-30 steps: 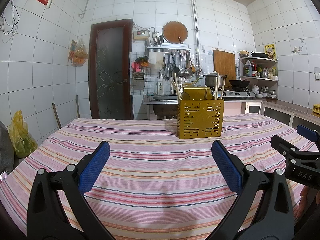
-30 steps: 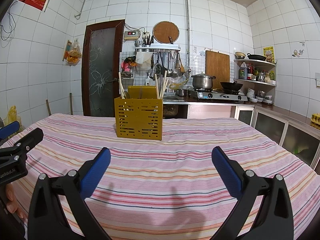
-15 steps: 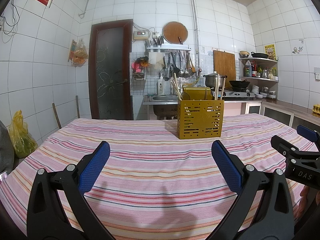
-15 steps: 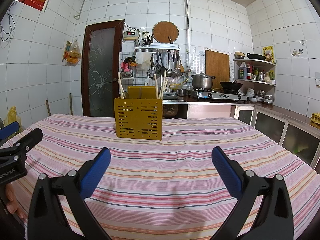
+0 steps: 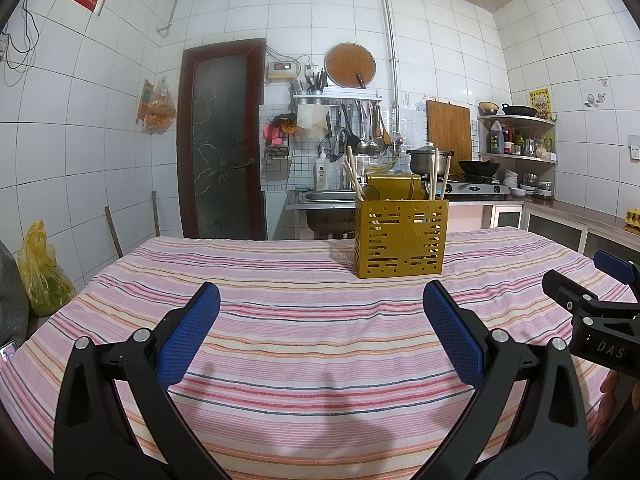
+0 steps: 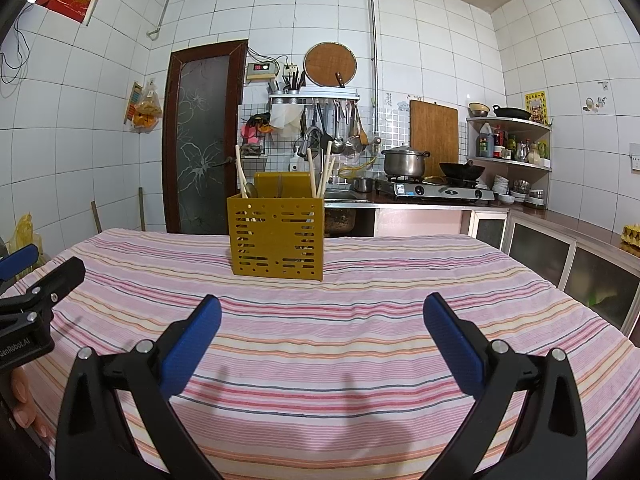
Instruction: Organize utensils
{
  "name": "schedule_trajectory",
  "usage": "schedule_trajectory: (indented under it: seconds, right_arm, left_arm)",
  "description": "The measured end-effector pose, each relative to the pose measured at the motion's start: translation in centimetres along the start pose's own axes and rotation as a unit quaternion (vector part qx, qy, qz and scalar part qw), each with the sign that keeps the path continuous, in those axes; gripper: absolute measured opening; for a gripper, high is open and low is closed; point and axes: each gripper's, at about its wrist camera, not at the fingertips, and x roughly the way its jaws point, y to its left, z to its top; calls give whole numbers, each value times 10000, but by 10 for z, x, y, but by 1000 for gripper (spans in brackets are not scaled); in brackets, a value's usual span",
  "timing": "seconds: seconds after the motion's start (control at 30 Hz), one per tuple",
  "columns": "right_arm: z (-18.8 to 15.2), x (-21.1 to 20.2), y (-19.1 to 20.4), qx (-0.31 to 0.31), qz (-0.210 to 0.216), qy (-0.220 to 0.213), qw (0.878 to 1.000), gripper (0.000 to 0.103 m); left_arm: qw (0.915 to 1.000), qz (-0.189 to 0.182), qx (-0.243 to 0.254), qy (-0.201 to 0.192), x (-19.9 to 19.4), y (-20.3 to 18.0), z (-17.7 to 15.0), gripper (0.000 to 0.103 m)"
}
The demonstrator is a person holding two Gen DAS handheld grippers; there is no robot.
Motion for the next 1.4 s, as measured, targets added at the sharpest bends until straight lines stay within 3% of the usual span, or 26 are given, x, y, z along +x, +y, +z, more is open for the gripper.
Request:
schedule_trajectory:
  seconds: [1.4]
  right_arm:
    - [2, 1, 6, 51, -38, 20, 10000, 99]
  left_arm:
    - [10000, 18, -36, 20, 1, 2, 0, 98]
